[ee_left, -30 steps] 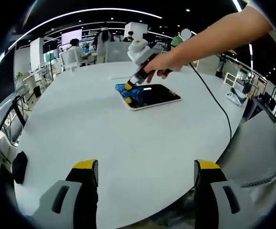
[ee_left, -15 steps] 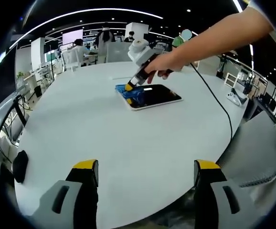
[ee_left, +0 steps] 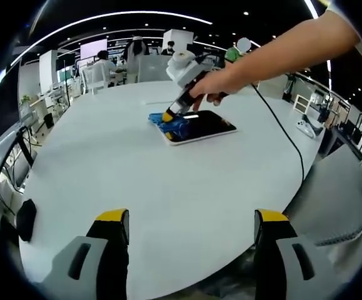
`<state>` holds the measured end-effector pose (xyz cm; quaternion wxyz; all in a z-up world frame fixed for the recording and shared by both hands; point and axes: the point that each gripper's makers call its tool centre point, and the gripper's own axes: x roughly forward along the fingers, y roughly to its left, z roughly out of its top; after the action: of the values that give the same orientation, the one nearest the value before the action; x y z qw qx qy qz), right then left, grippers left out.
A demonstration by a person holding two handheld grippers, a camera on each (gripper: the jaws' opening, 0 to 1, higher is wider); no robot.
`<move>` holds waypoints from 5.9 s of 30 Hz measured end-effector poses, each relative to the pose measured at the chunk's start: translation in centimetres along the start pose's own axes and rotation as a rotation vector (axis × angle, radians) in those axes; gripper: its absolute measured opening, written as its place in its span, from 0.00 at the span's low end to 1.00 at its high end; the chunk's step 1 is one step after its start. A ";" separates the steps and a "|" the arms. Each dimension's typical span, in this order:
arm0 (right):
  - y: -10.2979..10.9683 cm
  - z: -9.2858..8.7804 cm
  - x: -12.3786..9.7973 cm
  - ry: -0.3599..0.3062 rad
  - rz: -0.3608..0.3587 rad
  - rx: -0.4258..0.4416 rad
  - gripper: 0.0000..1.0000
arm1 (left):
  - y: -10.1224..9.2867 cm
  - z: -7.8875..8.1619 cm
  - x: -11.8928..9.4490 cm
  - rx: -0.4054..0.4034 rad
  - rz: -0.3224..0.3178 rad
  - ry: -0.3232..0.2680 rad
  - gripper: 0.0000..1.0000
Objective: Wipe the mirror surface with the cleaning cloth until all visible marks leave the cleaned area.
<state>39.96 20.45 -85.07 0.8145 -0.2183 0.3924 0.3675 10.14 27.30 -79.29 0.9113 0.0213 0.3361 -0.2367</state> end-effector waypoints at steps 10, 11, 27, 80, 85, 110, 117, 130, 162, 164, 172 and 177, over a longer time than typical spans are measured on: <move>1.0 -0.6 -0.6 -0.005 0.008 -0.006 0.03 | -0.4 0.6 0.2 0.014 -0.008 -0.005 0.83; 1.0 -0.5 -0.5 -0.005 0.010 -0.002 0.03 | -0.5 0.6 0.3 0.013 -0.010 -0.006 0.83; 3.0 -1.6 -1.7 -0.011 0.036 -0.021 0.03 | -0.8 0.9 0.2 0.029 -0.014 -0.005 0.82; 6.9 -4.5 -4.1 0.021 0.091 -0.126 0.03 | -2.6 1.9 -1.5 0.081 -0.002 -0.001 0.81; 7.0 -4.5 -4.2 0.023 0.096 -0.120 0.03 | -2.8 2.0 -1.5 0.085 -0.002 0.001 0.81; 6.1 -4.1 -5.5 -0.033 0.125 -0.035 0.03 | -2.5 2.8 -1.6 0.105 0.003 -0.007 0.81; 6.1 -4.0 -7.2 -0.059 0.129 -0.038 0.03 | -2.4 3.1 -1.6 0.110 0.003 -0.012 0.81; 5.3 -3.5 -9.7 -0.106 0.126 -0.022 0.03 | -2.7 3.3 -1.5 0.121 -0.003 -0.013 0.81; 4.4 -6.8 -19.6 -0.216 0.082 0.014 0.03 | -3.9 4.3 0.1 0.169 -0.042 0.003 0.81; 4.3 -7.1 -20.2 -0.227 0.078 0.020 0.03 | -4.0 4.4 0.2 0.174 -0.044 0.004 0.81; 3.4 -9.6 -21.4 -0.214 0.049 0.031 0.03 | -4.4 4.6 0.7 0.186 -0.056 0.012 0.81; 2.5 -11.7 -21.7 -0.196 0.032 0.060 0.03 | -4.7 4.8 0.8 0.191 -0.062 0.015 0.81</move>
<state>23.30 5.19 -74.88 0.8492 -0.1506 0.3249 0.3880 11.45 21.80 -75.58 0.8948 0.0994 0.3194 -0.2958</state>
